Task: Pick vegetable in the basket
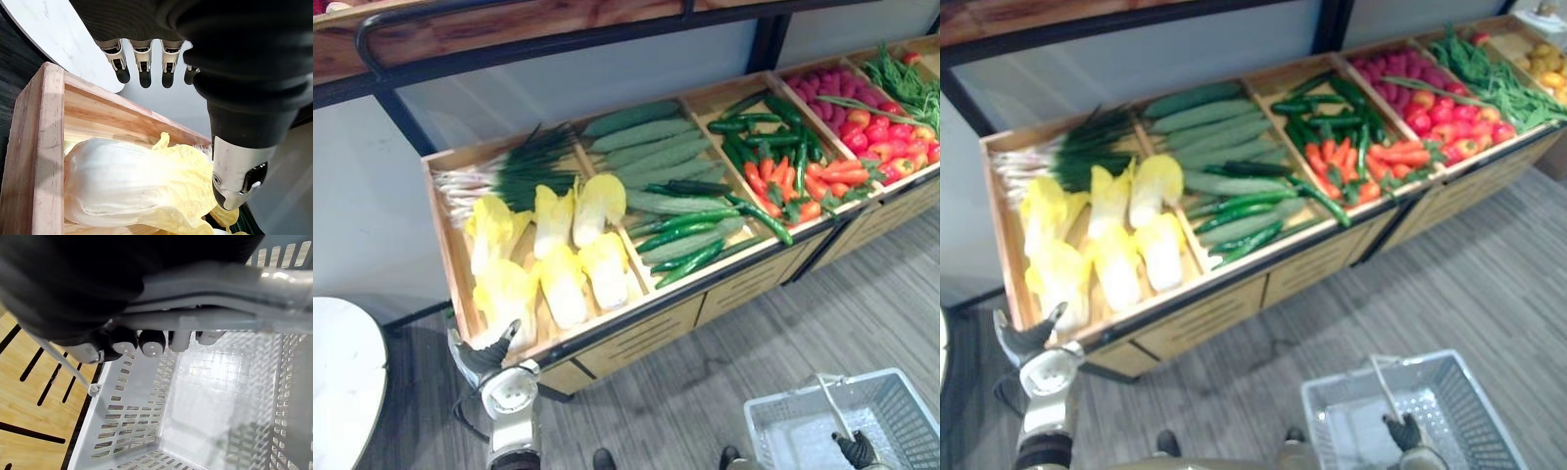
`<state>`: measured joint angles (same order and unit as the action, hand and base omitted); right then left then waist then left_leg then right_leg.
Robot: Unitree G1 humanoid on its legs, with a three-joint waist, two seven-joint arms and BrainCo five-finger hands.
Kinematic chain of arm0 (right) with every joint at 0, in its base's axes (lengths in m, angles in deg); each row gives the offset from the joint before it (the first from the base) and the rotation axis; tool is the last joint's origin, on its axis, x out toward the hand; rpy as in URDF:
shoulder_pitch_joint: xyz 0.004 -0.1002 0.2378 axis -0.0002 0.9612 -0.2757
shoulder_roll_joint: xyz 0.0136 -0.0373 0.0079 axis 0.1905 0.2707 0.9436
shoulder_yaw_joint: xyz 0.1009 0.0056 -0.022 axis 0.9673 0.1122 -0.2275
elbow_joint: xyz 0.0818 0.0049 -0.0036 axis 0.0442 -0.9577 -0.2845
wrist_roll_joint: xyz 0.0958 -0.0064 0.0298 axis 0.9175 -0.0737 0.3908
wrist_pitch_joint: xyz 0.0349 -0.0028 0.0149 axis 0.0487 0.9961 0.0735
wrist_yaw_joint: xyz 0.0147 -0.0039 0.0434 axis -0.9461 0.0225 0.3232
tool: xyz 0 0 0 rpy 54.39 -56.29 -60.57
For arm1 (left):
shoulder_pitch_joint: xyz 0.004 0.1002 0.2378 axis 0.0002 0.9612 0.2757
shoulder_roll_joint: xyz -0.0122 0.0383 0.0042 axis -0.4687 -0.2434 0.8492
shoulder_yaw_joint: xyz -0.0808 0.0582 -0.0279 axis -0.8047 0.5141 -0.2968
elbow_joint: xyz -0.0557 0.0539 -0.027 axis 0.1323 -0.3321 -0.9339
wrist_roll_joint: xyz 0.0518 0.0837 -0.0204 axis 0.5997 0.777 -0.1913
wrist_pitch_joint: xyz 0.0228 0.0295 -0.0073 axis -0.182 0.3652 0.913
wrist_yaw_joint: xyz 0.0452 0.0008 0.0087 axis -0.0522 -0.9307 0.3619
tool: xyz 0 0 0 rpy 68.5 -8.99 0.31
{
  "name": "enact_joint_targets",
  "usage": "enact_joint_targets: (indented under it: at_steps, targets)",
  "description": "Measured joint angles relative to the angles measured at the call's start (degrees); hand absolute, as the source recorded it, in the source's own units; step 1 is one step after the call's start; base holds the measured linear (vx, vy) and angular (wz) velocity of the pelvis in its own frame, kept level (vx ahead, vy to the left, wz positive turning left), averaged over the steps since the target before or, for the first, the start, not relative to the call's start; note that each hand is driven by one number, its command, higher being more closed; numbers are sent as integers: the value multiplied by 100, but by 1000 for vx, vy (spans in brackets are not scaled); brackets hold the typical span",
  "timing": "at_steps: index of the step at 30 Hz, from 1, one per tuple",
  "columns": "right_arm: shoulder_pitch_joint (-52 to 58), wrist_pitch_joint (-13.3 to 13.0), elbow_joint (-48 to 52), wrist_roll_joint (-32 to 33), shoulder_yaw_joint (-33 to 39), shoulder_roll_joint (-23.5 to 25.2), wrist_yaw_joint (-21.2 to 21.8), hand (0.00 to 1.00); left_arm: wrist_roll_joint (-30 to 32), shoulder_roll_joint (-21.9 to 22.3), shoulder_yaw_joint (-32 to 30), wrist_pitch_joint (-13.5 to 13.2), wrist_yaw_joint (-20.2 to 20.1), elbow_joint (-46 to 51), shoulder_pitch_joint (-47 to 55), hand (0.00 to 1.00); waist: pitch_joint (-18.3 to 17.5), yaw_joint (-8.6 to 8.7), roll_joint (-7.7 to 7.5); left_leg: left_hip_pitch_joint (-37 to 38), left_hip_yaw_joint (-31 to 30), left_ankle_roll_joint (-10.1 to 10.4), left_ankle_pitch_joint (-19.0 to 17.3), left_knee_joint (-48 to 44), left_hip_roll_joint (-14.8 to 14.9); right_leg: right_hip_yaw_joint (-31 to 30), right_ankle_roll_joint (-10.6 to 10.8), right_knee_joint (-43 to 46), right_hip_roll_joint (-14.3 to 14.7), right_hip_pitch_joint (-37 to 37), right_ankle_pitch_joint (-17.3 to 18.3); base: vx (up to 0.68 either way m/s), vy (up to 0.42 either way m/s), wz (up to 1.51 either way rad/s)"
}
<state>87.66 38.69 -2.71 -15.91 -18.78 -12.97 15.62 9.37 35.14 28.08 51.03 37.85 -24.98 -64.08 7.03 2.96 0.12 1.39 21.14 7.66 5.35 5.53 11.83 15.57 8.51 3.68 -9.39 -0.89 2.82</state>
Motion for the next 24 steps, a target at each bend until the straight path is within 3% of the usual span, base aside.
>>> enact_joint_targets:
  at_steps: [24]
  targets:
    - [-489, -9, -25, 1, -191, 0, -26, 100, -342, -170, -140, 4, 63, -679, -573, 0, 460, -1, -112, -185, 192, 0, 0, 0, -9, -272, -29, -84, 22, -342, -100, 24, 3, -6]
